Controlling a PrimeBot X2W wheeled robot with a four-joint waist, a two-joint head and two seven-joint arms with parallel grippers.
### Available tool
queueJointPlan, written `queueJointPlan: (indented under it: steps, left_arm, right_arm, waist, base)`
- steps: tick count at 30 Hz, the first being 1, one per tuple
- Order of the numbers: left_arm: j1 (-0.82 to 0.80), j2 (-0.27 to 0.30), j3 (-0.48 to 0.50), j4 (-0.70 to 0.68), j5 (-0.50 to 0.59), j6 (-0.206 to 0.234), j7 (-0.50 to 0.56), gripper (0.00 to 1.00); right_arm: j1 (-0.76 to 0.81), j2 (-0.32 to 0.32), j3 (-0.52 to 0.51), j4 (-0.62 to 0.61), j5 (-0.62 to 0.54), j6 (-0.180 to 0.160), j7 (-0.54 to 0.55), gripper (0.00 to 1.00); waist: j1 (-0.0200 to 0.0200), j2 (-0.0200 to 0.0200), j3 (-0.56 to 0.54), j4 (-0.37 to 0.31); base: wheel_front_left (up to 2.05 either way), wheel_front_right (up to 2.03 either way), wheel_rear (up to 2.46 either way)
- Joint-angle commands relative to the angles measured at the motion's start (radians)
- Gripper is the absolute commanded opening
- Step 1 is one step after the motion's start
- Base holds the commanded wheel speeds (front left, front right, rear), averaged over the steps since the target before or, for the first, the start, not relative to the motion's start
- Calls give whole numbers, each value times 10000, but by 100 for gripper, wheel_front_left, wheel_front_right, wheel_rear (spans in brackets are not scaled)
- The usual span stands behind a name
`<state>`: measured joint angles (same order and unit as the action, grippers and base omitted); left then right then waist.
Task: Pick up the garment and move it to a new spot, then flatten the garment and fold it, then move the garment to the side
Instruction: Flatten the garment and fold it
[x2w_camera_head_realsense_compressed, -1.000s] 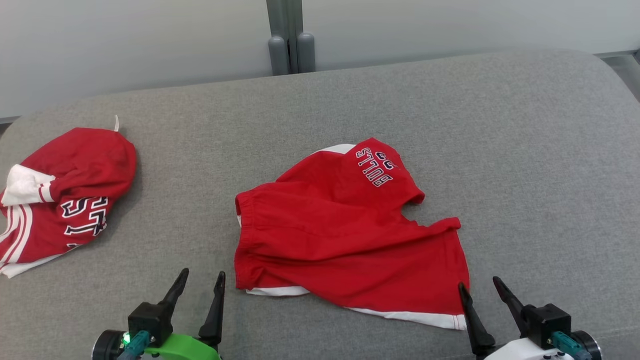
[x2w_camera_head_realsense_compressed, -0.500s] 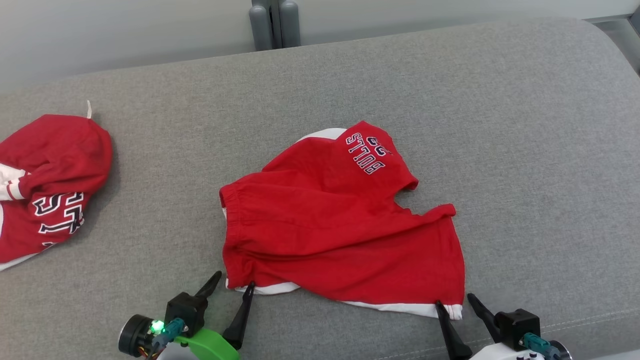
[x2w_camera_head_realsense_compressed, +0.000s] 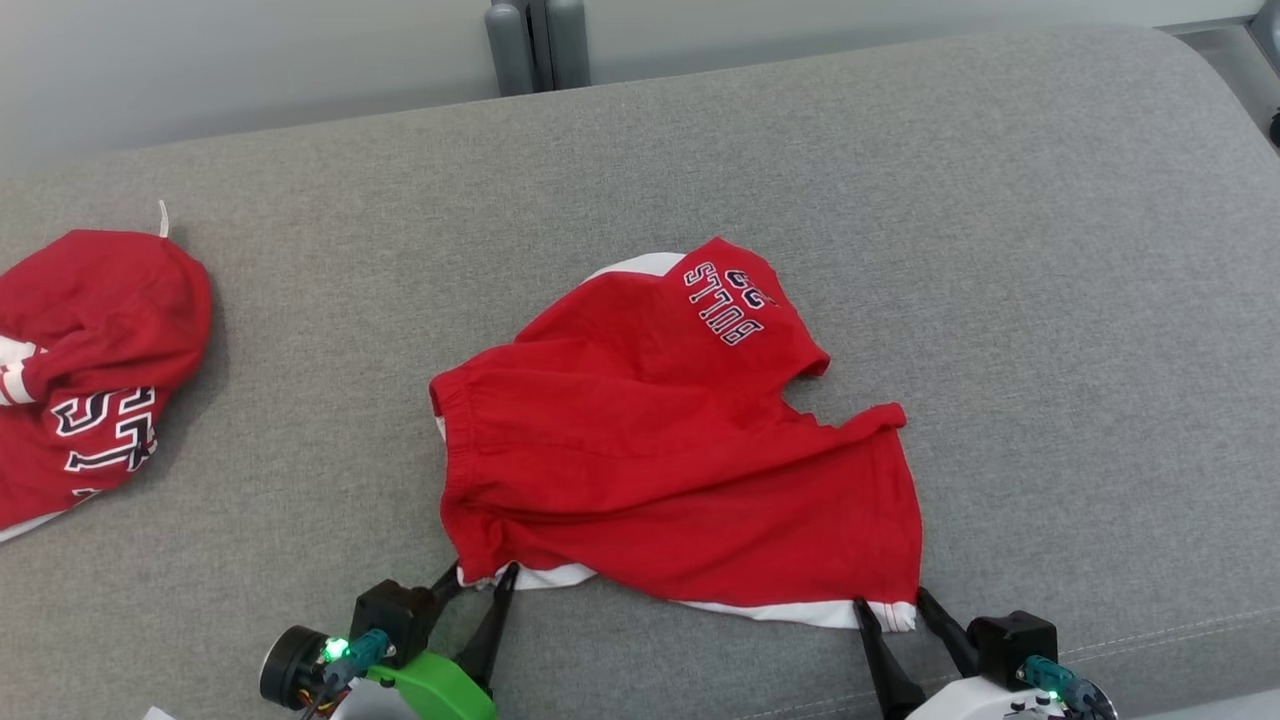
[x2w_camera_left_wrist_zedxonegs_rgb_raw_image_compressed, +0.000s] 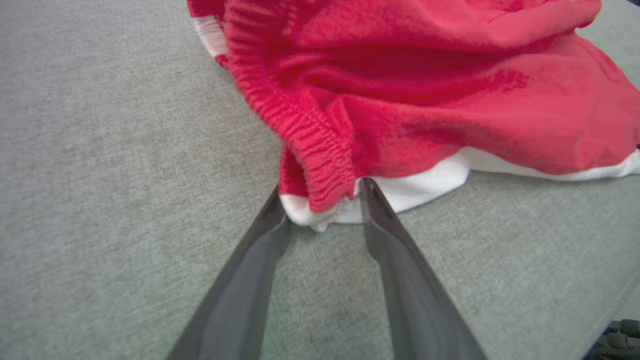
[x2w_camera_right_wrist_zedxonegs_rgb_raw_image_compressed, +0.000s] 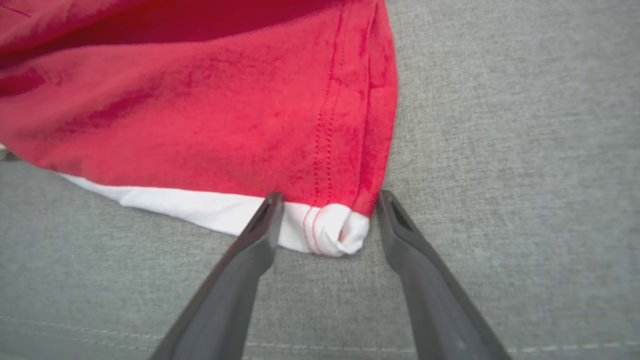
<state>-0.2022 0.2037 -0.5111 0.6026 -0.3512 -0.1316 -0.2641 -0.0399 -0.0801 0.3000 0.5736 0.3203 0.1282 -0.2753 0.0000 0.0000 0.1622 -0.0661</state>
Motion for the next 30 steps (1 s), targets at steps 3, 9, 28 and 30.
queueJointPlan:
  steps: [3,9,28,30]
  left_arm:
    - [34,-25,46,-109,-156,21,-2,0]
    - [420,48,285,-1187,-200,21,-4,0]
    - [-4418,1261,-802,-2859,-1588,21,460,0]
    - [-5637,1347,-953,-2659,-2044,21,701,0]
  right_arm:
    - [11,165,361,259,283,58,201,0]
    - [1,-169,-107,-960,276,26,107,0]
    - [-4649,-1467,-395,-2574,1110,26,108,0]
    - [-5792,-1565,-300,-2323,1393,27,108,0]
  waist:
    - [0,0,-72,-5]
    - [0,0,-244,-13]
    - [0,0,958,82]
    - [0,0,1424,99]
  base:
    - [0,0,0]
    - [0,0,0]
    - [0,0,0]
    - [0,0,0]
